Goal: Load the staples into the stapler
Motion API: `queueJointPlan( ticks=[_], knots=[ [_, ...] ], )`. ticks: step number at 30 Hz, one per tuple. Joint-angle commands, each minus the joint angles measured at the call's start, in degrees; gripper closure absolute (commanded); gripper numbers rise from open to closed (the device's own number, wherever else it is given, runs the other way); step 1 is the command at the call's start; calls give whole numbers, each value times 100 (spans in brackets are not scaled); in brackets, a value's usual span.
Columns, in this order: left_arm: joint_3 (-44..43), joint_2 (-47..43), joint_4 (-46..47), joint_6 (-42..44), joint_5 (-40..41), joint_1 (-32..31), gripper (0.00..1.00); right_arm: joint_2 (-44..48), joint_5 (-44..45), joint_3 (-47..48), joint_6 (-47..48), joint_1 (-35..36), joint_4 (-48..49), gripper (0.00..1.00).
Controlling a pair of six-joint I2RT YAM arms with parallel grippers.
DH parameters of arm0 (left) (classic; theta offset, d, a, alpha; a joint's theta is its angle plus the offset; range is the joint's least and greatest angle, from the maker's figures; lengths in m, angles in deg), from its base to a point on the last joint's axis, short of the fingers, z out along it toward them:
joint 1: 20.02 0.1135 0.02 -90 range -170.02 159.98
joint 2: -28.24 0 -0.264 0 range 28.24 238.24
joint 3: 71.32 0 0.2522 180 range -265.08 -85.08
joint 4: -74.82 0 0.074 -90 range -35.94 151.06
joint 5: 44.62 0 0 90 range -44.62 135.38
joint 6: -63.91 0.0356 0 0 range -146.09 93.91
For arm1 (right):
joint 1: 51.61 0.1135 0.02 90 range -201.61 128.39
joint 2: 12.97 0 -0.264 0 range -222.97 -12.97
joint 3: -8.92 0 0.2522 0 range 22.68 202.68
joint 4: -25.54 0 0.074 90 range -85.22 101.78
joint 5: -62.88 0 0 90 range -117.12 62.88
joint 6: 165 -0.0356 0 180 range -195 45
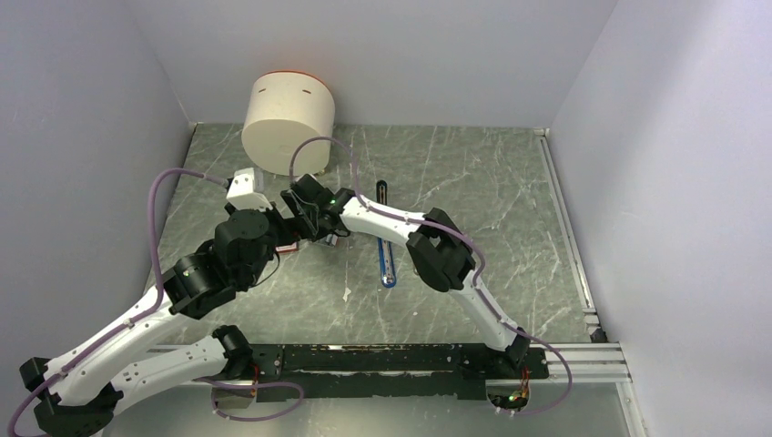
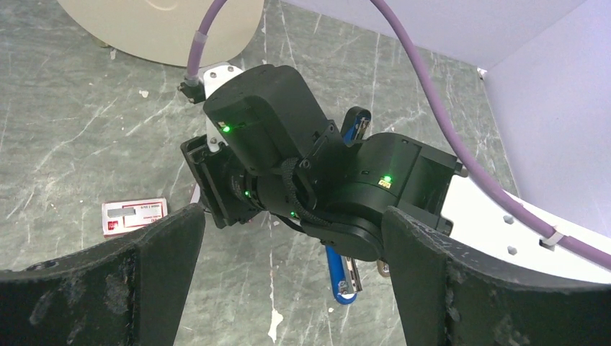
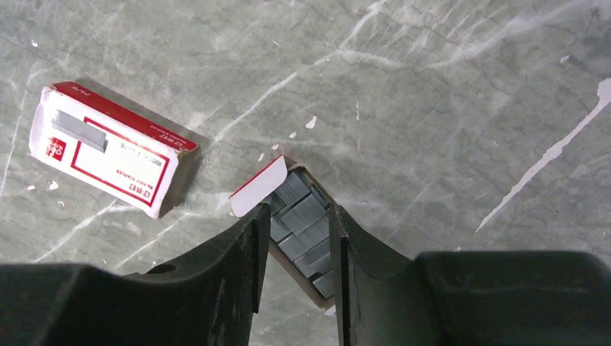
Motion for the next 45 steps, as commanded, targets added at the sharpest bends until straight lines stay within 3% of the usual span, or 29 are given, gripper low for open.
queueJointPlan(
  ticks=[1, 15, 21, 45],
  knots=[
    [41, -13, -24, 57, 63, 31, 3, -216, 233, 252, 99, 91, -150, 60],
    [76, -33, -44, 36, 81, 40, 3, -320, 869, 462, 121, 196, -374, 58],
    [59, 0, -50, 48, 81, 39, 3, -404, 725, 503, 208, 197, -342, 57],
    [43, -90, -121, 32, 149, 36, 3, -335, 553, 533, 161, 190, -306, 69]
  ],
)
